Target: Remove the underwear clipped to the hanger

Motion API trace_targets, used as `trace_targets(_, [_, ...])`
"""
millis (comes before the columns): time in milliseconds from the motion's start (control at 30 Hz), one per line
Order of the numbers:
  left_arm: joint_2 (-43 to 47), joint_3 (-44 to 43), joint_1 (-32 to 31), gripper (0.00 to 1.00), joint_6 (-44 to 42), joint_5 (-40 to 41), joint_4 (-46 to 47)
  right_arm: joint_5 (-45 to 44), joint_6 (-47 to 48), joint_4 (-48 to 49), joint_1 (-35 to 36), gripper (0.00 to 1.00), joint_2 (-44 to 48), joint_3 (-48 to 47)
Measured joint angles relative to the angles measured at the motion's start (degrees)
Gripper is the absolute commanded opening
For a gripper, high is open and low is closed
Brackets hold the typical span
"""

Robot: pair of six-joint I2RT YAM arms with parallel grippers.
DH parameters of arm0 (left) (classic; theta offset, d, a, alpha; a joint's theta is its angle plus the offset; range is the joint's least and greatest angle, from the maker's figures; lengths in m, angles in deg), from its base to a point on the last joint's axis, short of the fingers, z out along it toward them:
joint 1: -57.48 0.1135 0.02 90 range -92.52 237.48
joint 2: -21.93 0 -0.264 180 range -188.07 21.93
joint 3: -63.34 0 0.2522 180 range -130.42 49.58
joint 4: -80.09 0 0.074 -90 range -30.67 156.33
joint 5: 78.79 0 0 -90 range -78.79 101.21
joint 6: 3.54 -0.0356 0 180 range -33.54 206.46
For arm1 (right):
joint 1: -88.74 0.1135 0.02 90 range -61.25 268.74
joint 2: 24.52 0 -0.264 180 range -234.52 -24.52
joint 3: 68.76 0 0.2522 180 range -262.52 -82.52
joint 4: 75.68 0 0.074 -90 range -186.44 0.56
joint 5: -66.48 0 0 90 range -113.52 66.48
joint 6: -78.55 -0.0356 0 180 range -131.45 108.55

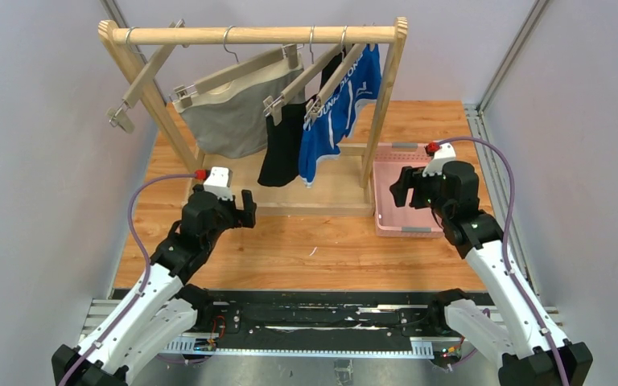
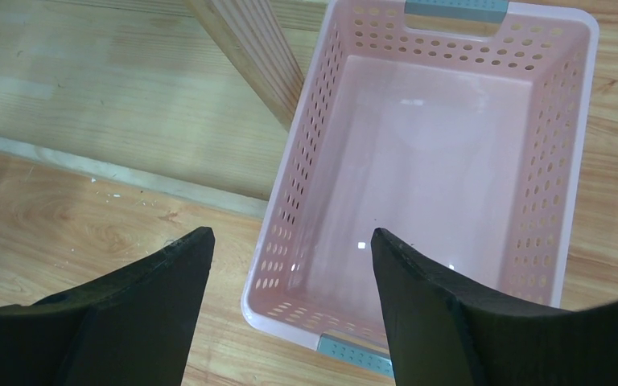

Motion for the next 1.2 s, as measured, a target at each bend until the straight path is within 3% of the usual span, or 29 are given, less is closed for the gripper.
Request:
trace_targets(400, [-1.5,-16.4,-0.1,0.98,-2.8,-12.5,-6.8,-0.1,0.4,0.3,1.3,0.74,0.6,1.1])
trace_targets(967, [-6.6,-45.4,-0.1,0.98,-4.2,-16.9,-24.2,-2.8,1.5,0.4,1.8,0.74,-0.7,1.8])
trace_targets(1200, [-13.5,-67.3,-0.2,0.98,-7.2,-15.9,-32.9,-2.8,1.7,0.7,1.9,0.74,-1.4,1.8])
